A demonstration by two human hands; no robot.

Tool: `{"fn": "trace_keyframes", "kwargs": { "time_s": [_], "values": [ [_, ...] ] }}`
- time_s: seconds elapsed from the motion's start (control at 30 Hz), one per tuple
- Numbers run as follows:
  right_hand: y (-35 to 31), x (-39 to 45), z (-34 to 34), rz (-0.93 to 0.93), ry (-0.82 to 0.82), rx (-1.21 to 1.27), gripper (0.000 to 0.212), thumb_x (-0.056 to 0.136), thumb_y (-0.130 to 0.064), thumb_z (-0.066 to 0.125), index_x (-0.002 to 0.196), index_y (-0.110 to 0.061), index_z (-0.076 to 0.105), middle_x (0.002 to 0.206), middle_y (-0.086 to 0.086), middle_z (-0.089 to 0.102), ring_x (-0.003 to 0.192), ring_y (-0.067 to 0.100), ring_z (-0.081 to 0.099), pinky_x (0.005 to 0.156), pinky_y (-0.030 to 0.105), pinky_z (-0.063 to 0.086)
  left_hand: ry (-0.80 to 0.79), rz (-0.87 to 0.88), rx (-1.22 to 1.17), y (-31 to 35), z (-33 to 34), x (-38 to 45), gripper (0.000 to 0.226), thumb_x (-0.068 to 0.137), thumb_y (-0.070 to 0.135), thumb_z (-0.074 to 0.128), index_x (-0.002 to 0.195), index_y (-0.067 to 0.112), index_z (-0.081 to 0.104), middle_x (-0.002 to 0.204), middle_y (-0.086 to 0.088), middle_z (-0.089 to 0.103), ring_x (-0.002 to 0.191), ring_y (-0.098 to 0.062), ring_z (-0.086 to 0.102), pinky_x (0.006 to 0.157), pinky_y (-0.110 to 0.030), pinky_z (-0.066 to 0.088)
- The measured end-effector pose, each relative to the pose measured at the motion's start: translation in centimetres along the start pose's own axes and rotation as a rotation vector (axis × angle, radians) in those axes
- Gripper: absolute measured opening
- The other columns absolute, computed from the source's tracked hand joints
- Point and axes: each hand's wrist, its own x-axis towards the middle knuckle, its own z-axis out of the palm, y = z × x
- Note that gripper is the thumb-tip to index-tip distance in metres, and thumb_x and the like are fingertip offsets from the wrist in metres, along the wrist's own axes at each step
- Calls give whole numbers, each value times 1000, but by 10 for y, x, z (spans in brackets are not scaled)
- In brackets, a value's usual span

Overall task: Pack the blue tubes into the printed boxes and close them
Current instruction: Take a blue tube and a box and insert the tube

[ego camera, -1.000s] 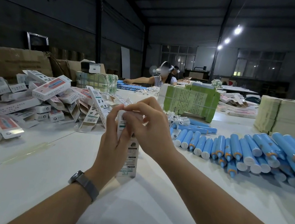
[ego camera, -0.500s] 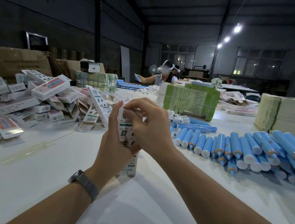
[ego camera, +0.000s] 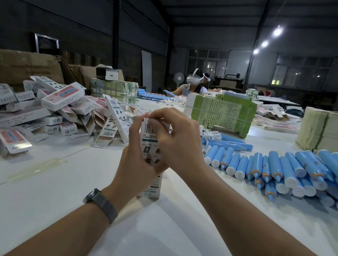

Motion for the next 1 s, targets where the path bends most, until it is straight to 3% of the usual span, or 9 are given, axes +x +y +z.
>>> {"fn": "trace_keyframes", "kwargs": {
  "time_s": [0.23, 0.4, 0.73, 0.87, 0.93, 1.0],
  "values": [
    [0, 0, 1, -27, 27, -38, 10, 92, -14, 64, 96, -16, 73, 88, -5, 70, 83, 13, 65, 72, 42, 56, 0, 15, -4, 0, 1, 0, 119, 65, -1, 90, 151, 33, 16, 119, 50, 48, 106, 20, 56, 78, 0, 44],
    [-1, 0, 1, 7, 25, -3, 10, 92, -15, 66, 95, -16, 75, 85, -12, 65, 82, 10, 63, 73, 40, 56, -3, 28, -12, -3, 1, 1, 121, 65, -1, 90, 155, 26, 14, 123, 54, 43, 109, 25, 51, 79, 2, 43],
    [1, -3, 0, 87, -89, 128, 18, 95, -8, 59, 104, -14, 74, 93, -13, 61, 91, 5, 59, 76, 19, 51, -10, -5, -46, 1, 1, -1, 122, 69, -1, 87, 154, 37, 8, 119, 51, 48, 111, 16, 56, 84, -6, 48],
    [2, -4, 0, 95, -65, 99, 26, 93, -11, 62, 117, -22, 61, 103, -10, 70, 90, 8, 67, 75, 34, 59, -2, -15, -41, 5, -1, -1, 122, 70, -2, 87, 149, 47, 8, 113, 49, 52, 104, 12, 61, 80, -6, 49],
    [3, -4, -1, 138, -53, 162, 27, 92, -12, 65, 111, -26, 52, 102, -7, 72, 86, 12, 70, 70, 39, 61, 11, -24, -45, 9, -3, -1, 119, 70, -3, 86, 142, 55, 12, 111, 46, 56, 101, 8, 64, 78, -8, 51],
    [3, -5, -2, 149, -49, 228, 27, 91, -11, 67, 103, -27, 50, 102, -5, 72, 90, 12, 70, 69, 35, 61, 28, -22, -55, 12, -5, 0, 111, 69, -5, 86, 134, 58, 21, 110, 40, 58, 100, 2, 67, 75, -13, 54]
  ]
}}
